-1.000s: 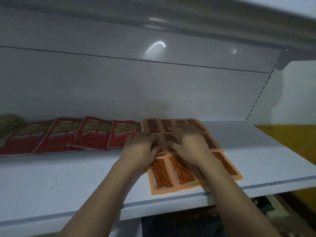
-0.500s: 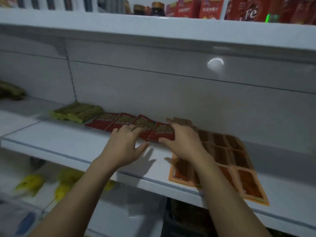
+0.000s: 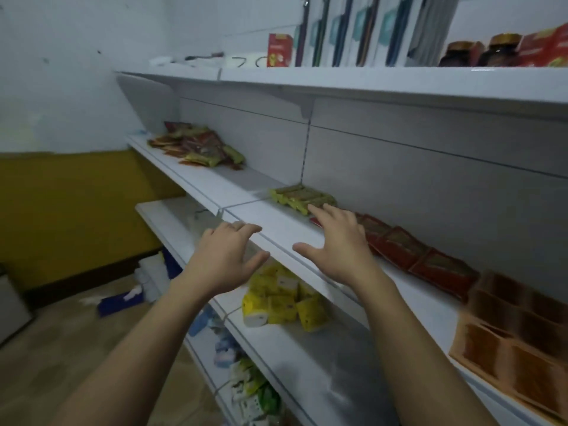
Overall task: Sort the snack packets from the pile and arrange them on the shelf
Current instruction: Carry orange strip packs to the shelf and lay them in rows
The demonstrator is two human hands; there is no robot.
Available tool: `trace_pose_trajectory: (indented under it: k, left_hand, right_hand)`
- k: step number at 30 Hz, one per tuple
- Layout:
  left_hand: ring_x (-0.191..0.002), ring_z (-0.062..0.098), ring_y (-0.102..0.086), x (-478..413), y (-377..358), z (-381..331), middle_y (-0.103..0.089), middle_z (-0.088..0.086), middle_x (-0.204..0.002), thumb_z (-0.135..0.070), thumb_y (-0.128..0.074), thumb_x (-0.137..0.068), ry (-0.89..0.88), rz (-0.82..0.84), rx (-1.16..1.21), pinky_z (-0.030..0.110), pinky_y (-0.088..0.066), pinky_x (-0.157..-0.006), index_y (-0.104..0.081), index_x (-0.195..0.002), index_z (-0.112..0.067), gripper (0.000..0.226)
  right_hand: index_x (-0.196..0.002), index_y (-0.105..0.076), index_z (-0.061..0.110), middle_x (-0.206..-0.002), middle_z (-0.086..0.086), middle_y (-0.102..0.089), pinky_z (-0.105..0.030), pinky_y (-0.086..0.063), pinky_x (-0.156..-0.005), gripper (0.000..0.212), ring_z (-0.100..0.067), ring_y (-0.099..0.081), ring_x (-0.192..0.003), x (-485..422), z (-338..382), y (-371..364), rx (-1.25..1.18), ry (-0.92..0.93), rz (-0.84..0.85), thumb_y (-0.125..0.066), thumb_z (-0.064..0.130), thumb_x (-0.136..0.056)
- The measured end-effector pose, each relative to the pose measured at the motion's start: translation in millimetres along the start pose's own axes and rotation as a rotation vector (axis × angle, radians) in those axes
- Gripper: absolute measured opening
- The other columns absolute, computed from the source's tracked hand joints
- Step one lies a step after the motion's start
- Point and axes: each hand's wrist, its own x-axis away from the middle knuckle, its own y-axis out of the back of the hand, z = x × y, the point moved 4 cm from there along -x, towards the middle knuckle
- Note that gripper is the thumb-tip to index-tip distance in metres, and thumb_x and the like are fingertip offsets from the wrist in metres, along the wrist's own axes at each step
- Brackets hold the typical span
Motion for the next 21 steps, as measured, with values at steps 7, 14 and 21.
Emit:
trace_pose_trajectory:
  k: [7,14,21]
  left_hand:
    - [-0.133,0.018,-0.042,10.8,40.5,112.3,-0.048,-0.003,-0.145,-0.059,-0.047,-0.095,0.142,-0.044,-0.030,0.037,-0.037,-0.105,-0.039,-0.146,-0.028,0.060]
    - [-0.134,0.017,-0.040,14.8,67.8,233.0,-0.047,-0.005,-0.146,-0.060,-0.045,-0.095,0.246,-0.066,-0.094,0.038,-0.037,-0.104,-0.038,-0.146,-0.030,0.060]
    - [-0.134,0.017,-0.041,9.2,73.4,315.6,-0.048,-0.005,-0.145,-0.059,-0.046,-0.095,0.291,-0.041,-0.104,0.038,-0.037,-0.104,-0.039,-0.146,-0.031,0.059]
  right_hand:
    - [-0.153,-0.025,0.030,-0.159,0.003,-0.024,-0.040,-0.017,-0.116,0.079,-0.021,-0.015,-0.145,-65.2,108.6,-49.3,-0.026,0.165,0.033,-0.059,0.059,-0.088]
    - [-0.154,-0.023,0.031,-0.160,0.001,-0.024,-0.041,-0.018,-0.116,0.080,-0.020,-0.016,-0.146,-125.5,213.7,-109.2,-0.051,0.251,0.074,-0.059,0.059,-0.088]
    - [-0.153,-0.024,0.031,-0.159,0.001,-0.025,-0.041,-0.019,-0.116,0.078,-0.021,-0.017,-0.145,-170.2,270.2,-153.7,-0.085,0.248,0.093,-0.059,0.057,-0.089]
